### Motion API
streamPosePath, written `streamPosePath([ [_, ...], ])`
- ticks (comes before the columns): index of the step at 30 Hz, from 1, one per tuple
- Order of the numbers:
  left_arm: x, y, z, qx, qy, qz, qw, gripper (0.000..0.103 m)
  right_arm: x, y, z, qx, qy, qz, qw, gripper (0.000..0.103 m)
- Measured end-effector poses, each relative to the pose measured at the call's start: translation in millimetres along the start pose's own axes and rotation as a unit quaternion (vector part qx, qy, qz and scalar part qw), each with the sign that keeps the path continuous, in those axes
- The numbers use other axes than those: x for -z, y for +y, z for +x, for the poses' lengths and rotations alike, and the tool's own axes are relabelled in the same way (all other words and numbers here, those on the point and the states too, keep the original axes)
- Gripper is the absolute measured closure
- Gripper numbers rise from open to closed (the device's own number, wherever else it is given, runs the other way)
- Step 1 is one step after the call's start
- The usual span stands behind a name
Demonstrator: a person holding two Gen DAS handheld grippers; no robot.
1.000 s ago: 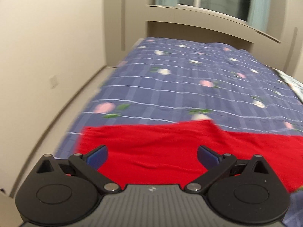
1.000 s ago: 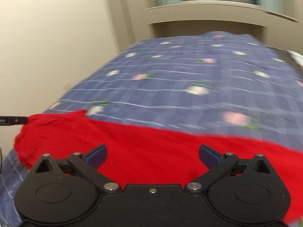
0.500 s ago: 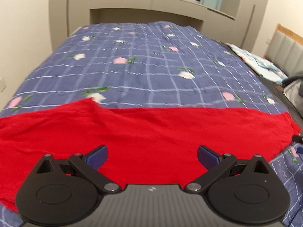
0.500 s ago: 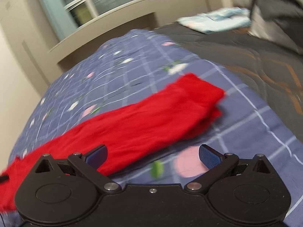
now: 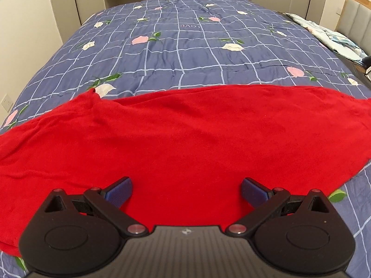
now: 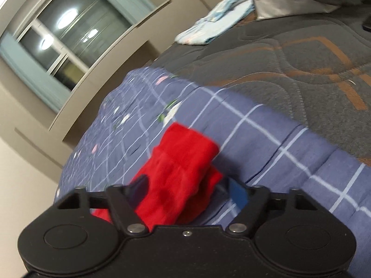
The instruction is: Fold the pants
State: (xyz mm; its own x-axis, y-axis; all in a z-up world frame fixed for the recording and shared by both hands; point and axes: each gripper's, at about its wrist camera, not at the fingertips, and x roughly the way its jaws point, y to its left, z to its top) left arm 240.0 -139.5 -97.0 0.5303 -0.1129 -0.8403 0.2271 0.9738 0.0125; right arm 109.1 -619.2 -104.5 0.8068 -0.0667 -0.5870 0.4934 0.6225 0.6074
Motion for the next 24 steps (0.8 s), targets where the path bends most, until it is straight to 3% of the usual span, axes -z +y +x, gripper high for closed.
streamPosePath([
  [4,-3.0,5.3,-7.8,0.008,0.003,-0.017,0.9998,0.000,-7.0,-8.6,1.7,0.013,-0.006,0.042,0.999,0.069],
  [8,-8.0,13.8,-25.8,0.026,-0.013,-0.040,0.9988,0.000,-11.0,-5.0,-2.1,0.010,-0.006,0.053,0.999,0.086],
  [17,-23.2,39.5,-70.3,0.085,-0.054,-0.090,0.9908,0.001,-18.9,79.8,-36.7,-0.025,-0.037,-0.065,0.997,0.089],
  [24,-20.5,65.6,-96.0,0.107,-0.082,-0.122,0.9834,0.001,-0.7,180.3,-58.3,-0.102,-0.031,-0.168,0.980,0.092],
])
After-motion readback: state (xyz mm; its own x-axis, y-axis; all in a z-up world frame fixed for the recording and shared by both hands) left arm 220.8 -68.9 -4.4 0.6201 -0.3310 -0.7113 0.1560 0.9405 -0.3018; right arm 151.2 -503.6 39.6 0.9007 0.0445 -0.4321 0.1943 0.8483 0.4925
